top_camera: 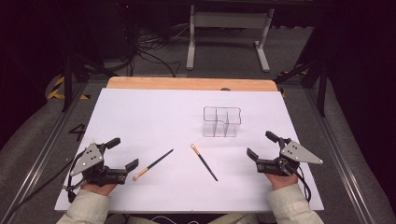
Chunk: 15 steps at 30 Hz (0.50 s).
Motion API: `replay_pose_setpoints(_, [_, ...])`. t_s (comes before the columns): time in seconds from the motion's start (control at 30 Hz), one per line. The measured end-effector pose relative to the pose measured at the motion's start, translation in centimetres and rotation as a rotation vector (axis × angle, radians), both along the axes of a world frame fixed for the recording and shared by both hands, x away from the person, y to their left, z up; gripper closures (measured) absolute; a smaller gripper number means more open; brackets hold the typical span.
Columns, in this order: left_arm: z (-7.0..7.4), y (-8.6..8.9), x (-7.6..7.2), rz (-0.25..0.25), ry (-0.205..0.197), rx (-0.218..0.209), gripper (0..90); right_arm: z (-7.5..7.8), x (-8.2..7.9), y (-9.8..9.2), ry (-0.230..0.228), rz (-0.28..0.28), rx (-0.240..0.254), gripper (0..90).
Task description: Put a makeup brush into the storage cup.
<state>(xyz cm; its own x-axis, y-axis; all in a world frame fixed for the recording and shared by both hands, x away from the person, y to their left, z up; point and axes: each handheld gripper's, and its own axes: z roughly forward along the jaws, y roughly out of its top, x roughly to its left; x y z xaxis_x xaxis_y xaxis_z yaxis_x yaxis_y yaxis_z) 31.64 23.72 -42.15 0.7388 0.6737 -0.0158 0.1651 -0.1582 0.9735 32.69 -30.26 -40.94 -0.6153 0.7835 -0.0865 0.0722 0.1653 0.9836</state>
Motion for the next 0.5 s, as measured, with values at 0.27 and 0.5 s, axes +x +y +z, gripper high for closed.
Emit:
replay_pose_setpoints(0.27, [0.14, -0.08, 0.11, -0.009, 0.02, -0.009, 3.6, 0.05, 0.04, 0.04, -0.001, 0.004, -0.003, 8.0])
replay_pose_setpoints(0.5, [0.49, -0.61, 0.48, -0.015, 0.059, 0.02, 3.6, 0.0, 0.09, 0.08, 0.003, 0.007, -0.009, 8.0])
